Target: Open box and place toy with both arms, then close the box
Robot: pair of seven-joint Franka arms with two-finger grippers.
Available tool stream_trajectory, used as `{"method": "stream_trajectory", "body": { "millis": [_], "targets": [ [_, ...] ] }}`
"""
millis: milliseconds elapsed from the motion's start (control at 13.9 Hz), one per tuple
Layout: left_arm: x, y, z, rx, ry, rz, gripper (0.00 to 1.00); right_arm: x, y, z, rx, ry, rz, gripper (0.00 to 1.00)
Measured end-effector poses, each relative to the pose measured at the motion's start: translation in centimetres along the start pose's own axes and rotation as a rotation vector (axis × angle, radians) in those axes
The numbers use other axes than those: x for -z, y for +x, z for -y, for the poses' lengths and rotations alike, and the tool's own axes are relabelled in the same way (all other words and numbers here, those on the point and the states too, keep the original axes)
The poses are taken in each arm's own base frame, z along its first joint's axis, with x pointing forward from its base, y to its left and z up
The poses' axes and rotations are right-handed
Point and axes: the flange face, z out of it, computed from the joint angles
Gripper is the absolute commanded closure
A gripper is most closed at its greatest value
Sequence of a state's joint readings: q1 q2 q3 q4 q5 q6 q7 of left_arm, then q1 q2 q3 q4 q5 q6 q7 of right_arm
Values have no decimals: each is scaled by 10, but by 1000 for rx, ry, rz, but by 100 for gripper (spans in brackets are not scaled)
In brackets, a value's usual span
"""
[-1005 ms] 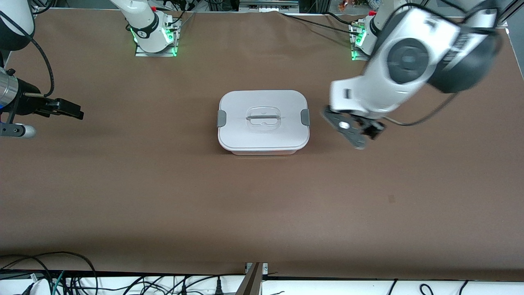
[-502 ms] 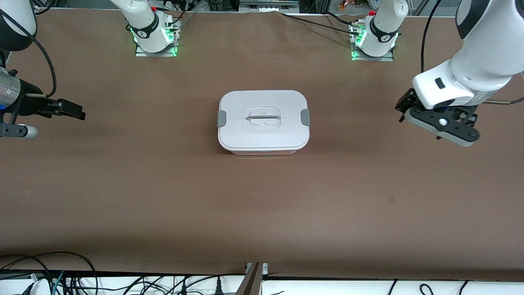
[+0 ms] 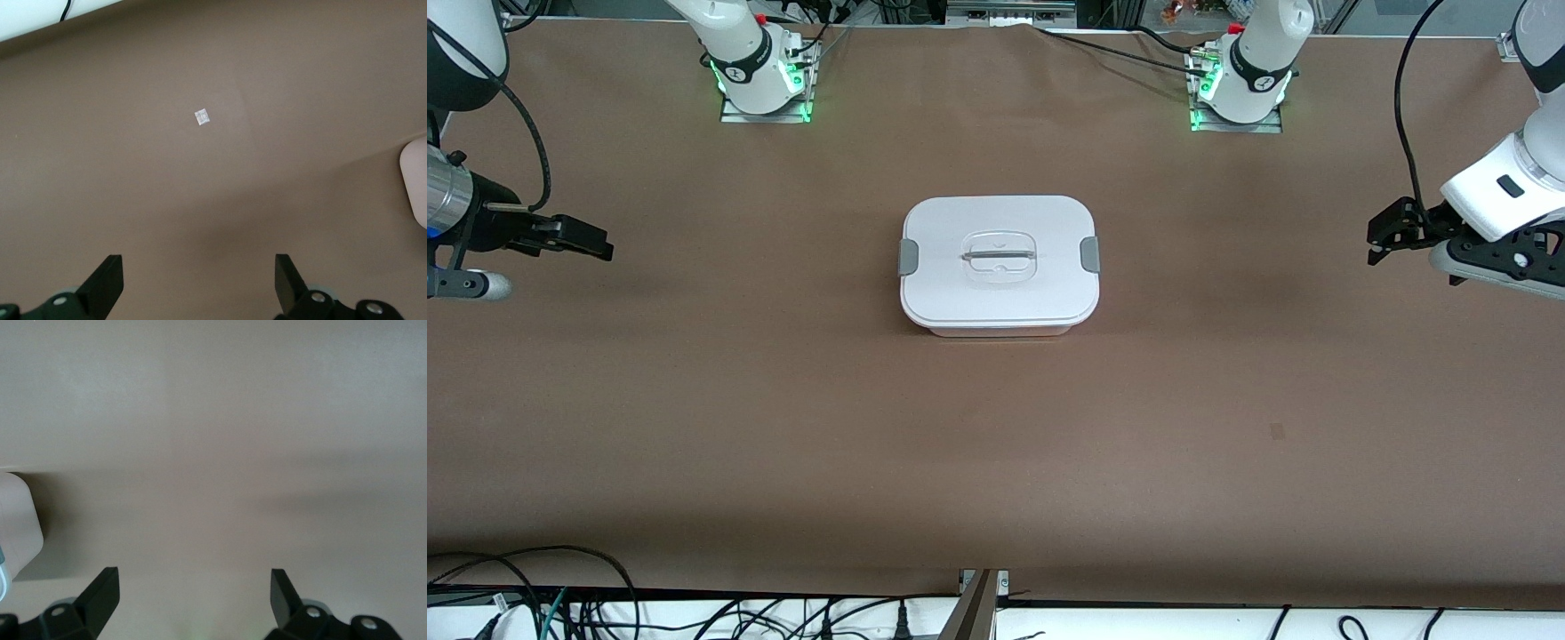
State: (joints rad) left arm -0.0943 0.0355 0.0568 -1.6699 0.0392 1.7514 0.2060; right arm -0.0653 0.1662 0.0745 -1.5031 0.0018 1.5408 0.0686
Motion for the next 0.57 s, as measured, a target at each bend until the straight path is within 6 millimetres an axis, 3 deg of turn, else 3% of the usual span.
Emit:
{"method": "stream_trajectory", "body": {
  "millis": [574],
  "targets": [
    [-5, -14, -9, 34, -1, -9, 0, 0, 0, 0, 0, 0, -1, 0]
  ]
}}
